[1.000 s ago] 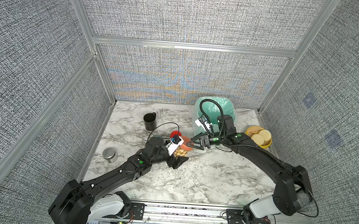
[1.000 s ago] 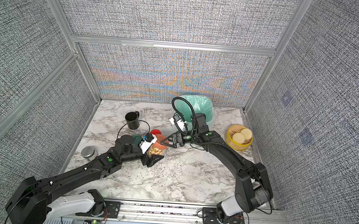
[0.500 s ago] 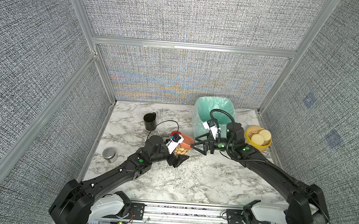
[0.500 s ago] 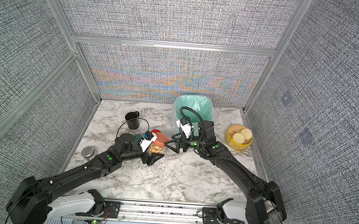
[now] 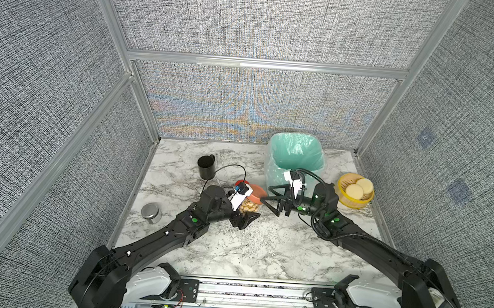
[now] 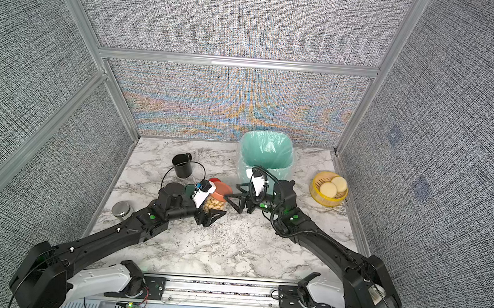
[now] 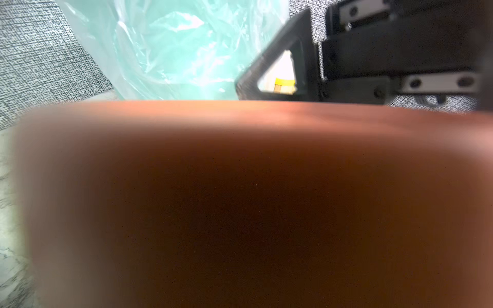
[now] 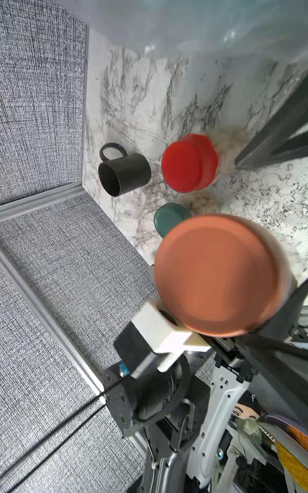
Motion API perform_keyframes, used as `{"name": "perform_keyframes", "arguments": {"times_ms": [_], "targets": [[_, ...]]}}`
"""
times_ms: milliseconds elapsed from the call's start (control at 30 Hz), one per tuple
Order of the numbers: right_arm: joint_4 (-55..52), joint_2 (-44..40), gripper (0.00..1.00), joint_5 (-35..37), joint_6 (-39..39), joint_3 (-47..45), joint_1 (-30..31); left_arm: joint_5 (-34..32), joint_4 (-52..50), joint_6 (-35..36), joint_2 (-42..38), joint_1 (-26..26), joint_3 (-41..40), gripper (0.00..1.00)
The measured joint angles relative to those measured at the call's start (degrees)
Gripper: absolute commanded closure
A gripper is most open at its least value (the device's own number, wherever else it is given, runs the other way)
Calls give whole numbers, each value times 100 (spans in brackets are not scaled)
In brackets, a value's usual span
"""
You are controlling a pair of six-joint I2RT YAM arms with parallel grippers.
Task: Empty moldy peanuts from jars
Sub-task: Unscrew the lid from the jar.
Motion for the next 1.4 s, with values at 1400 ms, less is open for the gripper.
{"name": "perform_keyframes", "arguments": {"times_ms": [1400], "targets": [[1613, 874, 9, 197, 682, -59, 505, 393, 24, -256, 133, 85, 48, 100]]}}
